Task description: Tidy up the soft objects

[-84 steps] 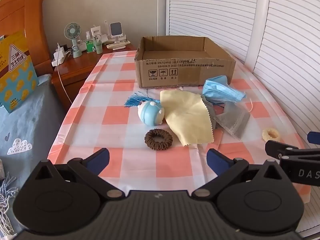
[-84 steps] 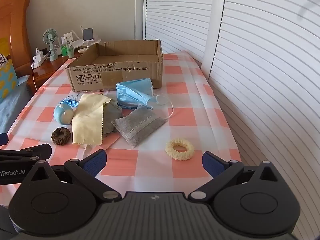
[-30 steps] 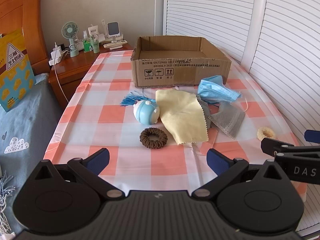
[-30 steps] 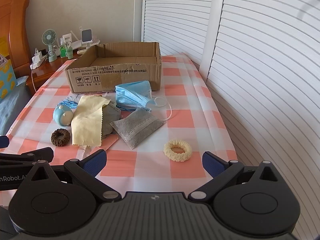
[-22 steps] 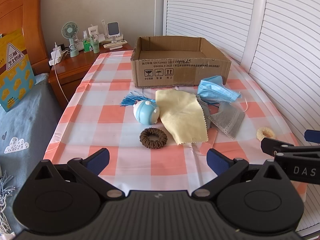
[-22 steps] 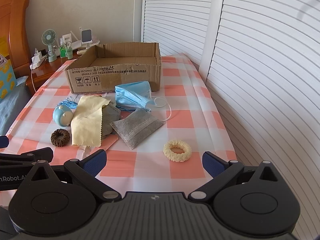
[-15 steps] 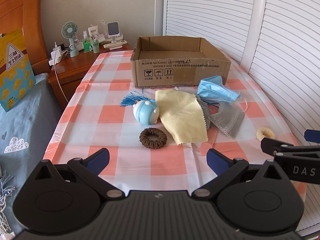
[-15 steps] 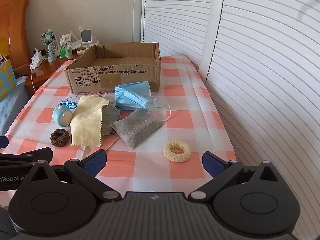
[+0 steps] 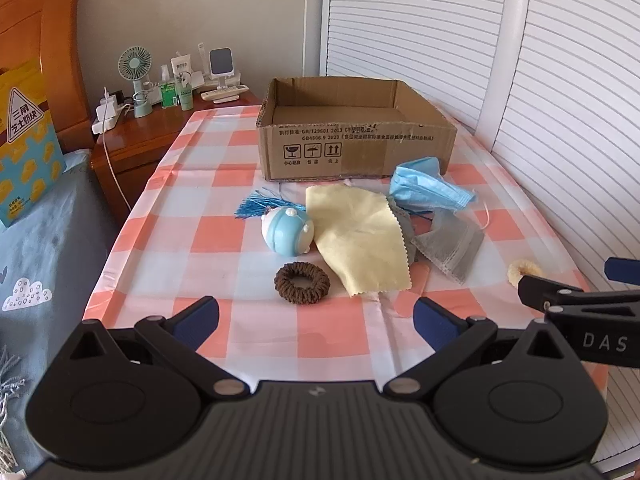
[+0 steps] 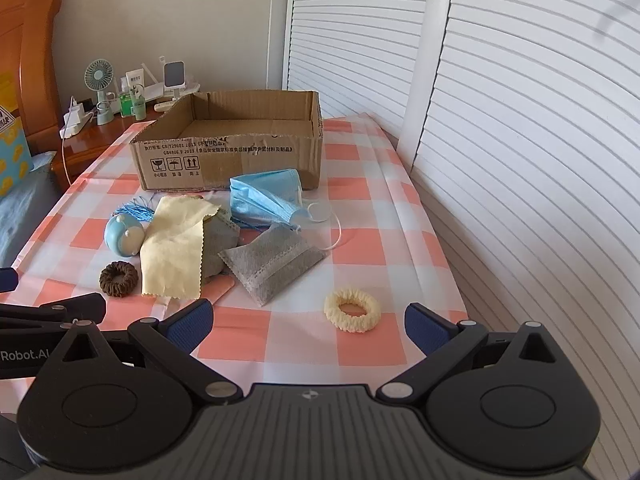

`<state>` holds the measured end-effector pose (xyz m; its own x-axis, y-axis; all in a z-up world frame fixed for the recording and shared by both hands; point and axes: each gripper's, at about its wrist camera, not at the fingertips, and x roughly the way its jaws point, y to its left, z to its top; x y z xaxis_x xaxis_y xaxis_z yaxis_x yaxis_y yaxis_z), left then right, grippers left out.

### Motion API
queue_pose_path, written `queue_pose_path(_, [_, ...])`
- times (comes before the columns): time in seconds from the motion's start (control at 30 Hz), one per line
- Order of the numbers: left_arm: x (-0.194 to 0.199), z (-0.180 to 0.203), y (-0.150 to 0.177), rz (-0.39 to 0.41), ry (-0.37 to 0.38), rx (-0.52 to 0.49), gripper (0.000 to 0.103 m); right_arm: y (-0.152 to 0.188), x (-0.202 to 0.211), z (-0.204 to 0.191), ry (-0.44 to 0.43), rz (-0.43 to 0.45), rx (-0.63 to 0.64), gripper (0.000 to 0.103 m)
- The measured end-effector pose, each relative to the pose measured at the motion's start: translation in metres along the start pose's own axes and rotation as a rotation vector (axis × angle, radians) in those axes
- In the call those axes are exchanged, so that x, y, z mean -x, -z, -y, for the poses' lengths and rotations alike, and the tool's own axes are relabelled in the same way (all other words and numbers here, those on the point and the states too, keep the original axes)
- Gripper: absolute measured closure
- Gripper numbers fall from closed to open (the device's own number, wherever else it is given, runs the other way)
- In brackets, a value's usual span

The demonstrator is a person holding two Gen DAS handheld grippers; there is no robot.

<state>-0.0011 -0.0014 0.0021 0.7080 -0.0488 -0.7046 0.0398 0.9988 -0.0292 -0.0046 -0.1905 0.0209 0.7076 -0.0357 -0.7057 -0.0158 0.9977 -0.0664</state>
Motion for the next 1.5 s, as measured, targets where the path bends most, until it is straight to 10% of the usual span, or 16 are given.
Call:
queue_pose_path(0.63, [-0.016,-0.016,-0.005,0.035,0.017,-0.085,0.001,0.001,-0.023,0.004,-0.035,0.024,0.089,0.0])
queue_pose_path(1.5, [-0.09,-0.037,0.009,-0.135,0.09,-0.084,0.001,0.026,-0.089,0.022,-0.142,-0.088,0.09,0.0])
